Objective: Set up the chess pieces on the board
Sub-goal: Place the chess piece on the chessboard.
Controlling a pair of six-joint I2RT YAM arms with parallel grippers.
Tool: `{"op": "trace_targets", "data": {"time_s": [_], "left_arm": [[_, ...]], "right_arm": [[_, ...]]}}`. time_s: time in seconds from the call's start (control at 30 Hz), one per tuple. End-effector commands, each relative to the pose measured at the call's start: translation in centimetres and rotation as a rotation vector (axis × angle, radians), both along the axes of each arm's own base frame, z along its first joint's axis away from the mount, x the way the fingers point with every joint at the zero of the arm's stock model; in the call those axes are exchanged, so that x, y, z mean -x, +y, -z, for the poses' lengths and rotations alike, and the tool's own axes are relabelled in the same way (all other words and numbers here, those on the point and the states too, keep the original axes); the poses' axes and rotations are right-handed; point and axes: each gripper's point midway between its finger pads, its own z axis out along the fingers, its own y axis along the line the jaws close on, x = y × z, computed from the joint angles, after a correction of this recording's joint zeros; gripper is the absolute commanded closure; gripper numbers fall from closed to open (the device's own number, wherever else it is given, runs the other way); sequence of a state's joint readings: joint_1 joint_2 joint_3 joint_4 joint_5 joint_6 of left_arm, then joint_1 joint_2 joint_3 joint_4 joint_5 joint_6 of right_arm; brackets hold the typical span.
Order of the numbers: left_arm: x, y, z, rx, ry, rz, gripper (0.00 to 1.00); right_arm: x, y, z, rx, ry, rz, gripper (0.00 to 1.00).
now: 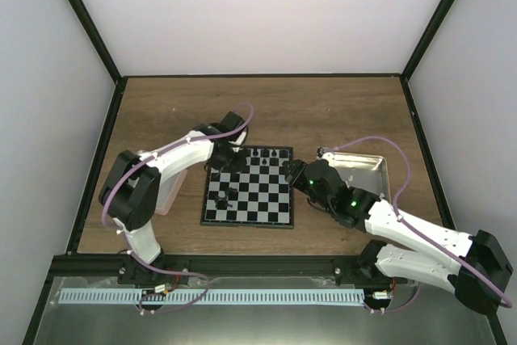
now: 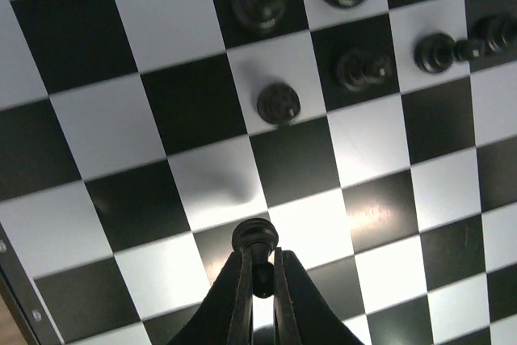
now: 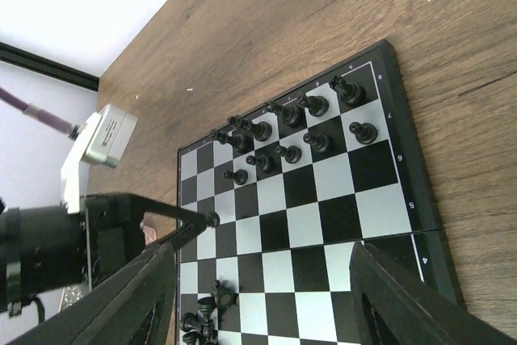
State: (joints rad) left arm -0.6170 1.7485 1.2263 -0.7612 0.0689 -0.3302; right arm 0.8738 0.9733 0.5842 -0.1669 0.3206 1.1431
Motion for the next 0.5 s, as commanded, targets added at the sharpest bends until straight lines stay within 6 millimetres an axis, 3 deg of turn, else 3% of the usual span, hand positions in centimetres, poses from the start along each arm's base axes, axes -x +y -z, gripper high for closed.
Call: {"op": "trace_targets", "data": {"time_s": [0.0,0.23,0.47], "left_arm": [[-1.5,0.5,0.4,-0.027,0.016,0.018,0.96],[-3.5,0.9,1.7,-0.057,0.031,0.015,0.96],[-4.8,1.2,2.2,-0.074,0.032,0.004,0.93]], "right_arm": [[-0.4,-0.5,-0.2,0.014,-0.029,0.019,0.39],[-0.5,0.4,0.1,0.021,-0.017,-0.008,0.39],[-0.7,1.6,-0.8,-0.008,-0.021,-0.050,0.39]]}}
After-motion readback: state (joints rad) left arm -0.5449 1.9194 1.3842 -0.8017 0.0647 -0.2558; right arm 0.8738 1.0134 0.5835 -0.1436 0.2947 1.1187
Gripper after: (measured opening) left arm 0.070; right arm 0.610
